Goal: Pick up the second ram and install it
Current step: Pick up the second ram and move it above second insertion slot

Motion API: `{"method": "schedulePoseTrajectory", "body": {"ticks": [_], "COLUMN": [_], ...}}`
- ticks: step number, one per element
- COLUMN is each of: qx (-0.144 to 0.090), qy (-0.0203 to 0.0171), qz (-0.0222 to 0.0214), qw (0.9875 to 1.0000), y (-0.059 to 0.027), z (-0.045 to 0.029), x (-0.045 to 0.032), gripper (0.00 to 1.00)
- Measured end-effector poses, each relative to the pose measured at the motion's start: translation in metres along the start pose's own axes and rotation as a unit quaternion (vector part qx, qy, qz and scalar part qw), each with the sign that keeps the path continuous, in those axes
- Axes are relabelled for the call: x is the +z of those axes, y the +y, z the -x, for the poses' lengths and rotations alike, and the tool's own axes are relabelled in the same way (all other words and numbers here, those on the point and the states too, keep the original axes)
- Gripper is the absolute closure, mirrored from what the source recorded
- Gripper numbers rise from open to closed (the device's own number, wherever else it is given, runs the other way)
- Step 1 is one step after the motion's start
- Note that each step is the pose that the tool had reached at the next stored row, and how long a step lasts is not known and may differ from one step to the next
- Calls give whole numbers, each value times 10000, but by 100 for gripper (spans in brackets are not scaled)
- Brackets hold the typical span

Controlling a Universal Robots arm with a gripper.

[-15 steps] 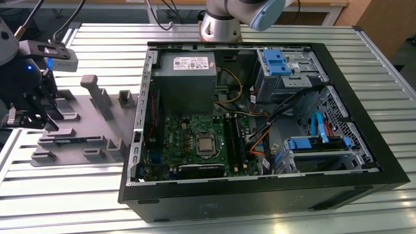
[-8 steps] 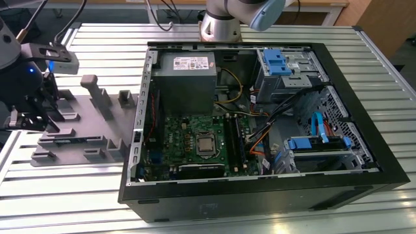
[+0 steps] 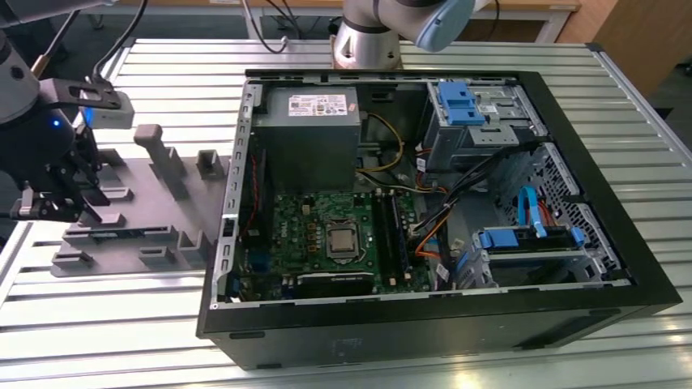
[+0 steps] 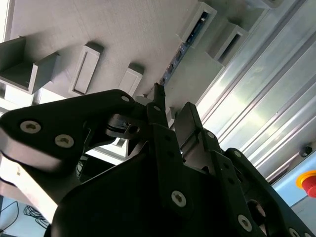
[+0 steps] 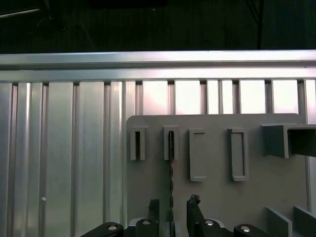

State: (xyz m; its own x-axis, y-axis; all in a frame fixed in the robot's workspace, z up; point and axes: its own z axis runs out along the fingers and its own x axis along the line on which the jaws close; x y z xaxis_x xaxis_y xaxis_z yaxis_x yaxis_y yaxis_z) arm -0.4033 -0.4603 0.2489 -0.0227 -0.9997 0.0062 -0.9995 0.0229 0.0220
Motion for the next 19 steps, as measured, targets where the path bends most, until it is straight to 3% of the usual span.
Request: {"method": "schedulePoseTrajectory", "body": {"ticks": [19], "qx": [-20], "qy": [0], "qz": [0], "qw": [10000], "y": [-3], "z": [-14], "x": [136], "gripper": [64]}}
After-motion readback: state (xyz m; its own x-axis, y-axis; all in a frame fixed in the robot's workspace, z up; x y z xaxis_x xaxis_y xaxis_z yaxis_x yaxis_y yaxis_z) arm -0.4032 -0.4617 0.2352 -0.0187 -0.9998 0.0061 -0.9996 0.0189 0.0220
